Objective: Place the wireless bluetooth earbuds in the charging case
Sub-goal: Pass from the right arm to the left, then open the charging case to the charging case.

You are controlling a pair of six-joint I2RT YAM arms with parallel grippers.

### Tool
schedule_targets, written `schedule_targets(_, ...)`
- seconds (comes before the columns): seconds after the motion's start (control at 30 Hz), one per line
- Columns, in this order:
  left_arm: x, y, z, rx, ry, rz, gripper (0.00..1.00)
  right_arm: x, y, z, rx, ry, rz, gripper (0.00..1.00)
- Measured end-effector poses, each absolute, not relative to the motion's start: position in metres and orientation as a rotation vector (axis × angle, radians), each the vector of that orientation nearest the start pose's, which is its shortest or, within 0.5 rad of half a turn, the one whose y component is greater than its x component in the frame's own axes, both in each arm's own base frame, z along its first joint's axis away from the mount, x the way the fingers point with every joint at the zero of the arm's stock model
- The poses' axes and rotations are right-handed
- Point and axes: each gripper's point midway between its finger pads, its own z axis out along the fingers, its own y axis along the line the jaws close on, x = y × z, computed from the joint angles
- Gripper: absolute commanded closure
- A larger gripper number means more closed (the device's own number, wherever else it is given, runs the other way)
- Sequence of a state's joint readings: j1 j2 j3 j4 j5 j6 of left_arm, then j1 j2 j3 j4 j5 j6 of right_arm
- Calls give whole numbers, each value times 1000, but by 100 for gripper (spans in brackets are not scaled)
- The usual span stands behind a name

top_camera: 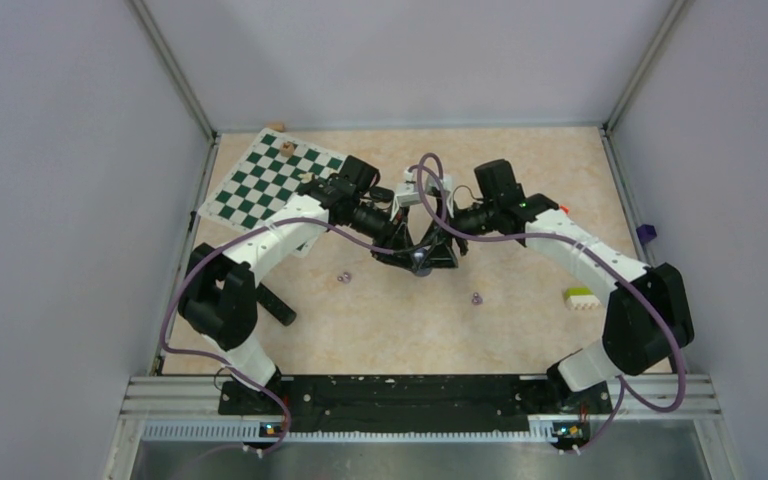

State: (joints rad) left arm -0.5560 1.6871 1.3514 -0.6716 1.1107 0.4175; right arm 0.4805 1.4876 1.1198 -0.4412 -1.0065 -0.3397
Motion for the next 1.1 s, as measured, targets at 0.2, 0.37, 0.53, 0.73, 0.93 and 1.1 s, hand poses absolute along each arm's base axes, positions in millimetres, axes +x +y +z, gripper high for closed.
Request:
schedule_targets(0.2, 225, -317, 190, 1430, 1824, -1459, 89, 247, 276, 196, -1275, 1782, 1213, 27)
schedule_targets(0.37, 225, -317, 190, 1429, 1824, -1459, 90, 252, 270, 204, -1258, 1759, 1187, 26)
schedule_targets(0.53, 225, -317, 191, 1427, 1824, -1466, 92, 251, 270, 205, -1261, 1748, 1199, 23)
schedule_targets(0.73, 224, -317, 193, 1415, 1830, -1483, 96, 252, 273, 208, -1270, 1720, 1199, 21)
schedule_targets(0.93, 227, -317, 195, 1400, 1823, -1488, 98, 251, 277, 206, -1282, 1709, 1190, 20)
schedule_targets(1.1, 229, -317, 198, 1388, 1818, -1489, 98, 253, 276, 203, -1279, 1722, 1172, 19)
